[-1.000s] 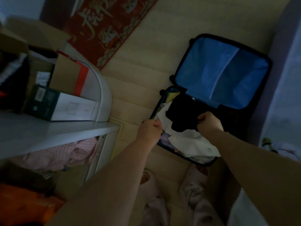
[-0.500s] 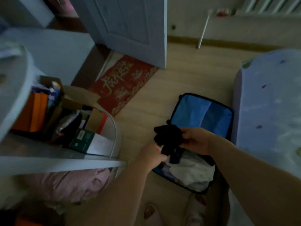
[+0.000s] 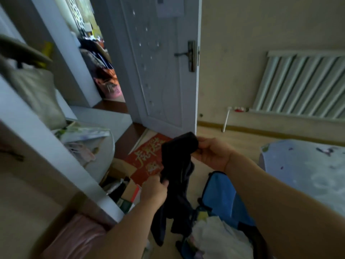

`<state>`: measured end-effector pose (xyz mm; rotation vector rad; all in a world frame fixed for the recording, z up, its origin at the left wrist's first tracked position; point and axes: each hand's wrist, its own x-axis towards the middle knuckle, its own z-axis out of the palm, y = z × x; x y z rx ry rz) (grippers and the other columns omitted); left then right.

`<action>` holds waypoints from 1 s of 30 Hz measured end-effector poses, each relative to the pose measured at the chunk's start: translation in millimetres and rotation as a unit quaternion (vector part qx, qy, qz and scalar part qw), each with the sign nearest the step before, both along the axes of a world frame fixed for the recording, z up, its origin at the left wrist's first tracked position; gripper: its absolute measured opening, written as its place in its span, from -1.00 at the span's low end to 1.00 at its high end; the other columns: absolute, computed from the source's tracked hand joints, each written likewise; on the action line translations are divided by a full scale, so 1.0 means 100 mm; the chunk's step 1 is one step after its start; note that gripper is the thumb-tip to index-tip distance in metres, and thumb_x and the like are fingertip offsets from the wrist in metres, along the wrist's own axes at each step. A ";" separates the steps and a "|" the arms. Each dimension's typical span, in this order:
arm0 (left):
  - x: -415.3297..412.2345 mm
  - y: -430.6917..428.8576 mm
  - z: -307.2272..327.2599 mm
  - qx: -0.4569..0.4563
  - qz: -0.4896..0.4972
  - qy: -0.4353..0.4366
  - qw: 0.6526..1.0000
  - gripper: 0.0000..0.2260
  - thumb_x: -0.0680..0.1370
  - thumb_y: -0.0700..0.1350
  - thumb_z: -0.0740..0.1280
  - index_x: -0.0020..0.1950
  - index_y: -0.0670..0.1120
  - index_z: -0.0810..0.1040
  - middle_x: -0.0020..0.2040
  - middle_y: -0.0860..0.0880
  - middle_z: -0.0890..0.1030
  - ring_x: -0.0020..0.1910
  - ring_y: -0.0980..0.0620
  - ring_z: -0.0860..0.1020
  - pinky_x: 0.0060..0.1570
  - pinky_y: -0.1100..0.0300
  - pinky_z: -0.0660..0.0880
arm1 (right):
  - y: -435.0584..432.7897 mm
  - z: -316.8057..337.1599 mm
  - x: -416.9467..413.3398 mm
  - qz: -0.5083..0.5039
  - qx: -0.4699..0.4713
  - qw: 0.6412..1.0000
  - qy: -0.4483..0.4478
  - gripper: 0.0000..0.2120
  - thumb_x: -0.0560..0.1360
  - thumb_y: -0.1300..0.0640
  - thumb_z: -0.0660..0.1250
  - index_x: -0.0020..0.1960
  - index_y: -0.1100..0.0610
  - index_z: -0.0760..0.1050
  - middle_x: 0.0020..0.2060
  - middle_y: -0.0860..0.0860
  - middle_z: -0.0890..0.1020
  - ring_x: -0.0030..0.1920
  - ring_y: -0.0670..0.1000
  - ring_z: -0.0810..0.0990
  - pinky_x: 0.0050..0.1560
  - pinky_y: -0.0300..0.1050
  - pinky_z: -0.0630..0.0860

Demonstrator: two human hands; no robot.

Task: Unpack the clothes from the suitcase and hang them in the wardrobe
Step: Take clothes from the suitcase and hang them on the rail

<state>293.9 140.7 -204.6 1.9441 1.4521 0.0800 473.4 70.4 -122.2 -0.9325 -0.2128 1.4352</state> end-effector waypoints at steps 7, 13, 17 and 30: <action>-0.21 0.24 0.99 0.063 0.034 -0.256 0.964 -0.85 0.59 -0.21 0.22 0.05 -0.12 0.58 -0.02 -0.10 0.60 0.02 -0.14 0.55 0.02 0.09 0.46 | -0.06 0.44 -0.43 -0.075 -0.094 0.975 -0.184 -0.67 0.57 0.40 0.09 0.32 0.31 0.37 -0.22 0.15 0.51 -0.26 0.02 0.48 -0.14 -0.15 0.49; -0.17 0.31 1.57 0.121 0.050 -0.285 0.950 -0.85 0.58 -0.17 0.22 0.05 -0.14 0.57 0.00 -0.15 0.60 0.03 -0.15 0.55 -0.02 0.08 0.45 | -0.32 0.55 -0.78 0.117 -0.161 0.900 -0.387 -0.25 0.41 0.05 0.48 0.48 0.07 0.18 0.33 0.07 0.42 0.23 0.08 0.44 0.14 -0.02 0.46; -0.22 0.28 1.80 0.147 0.061 -0.305 0.939 -0.84 0.59 -0.13 0.23 0.06 -0.14 0.58 0.01 -0.15 0.61 0.03 -0.16 0.55 0.04 0.05 0.46 | -0.37 0.66 -0.90 0.184 -0.166 0.829 -0.501 -0.50 0.50 0.09 0.38 0.38 0.19 0.37 0.01 0.02 0.53 -0.08 -0.03 0.55 -0.20 -0.39 0.51; -0.71 0.04 1.68 0.097 0.089 -0.194 0.972 -0.83 0.53 -0.10 0.29 -0.20 -0.13 0.59 -0.11 -0.23 0.63 -0.11 -0.18 0.60 -0.08 0.05 0.52 | -0.20 1.55 -0.94 0.008 0.032 0.978 -0.204 -0.89 0.60 0.20 0.14 0.02 0.18 0.44 -0.08 0.13 0.58 -0.16 0.05 0.58 -0.09 0.00 0.51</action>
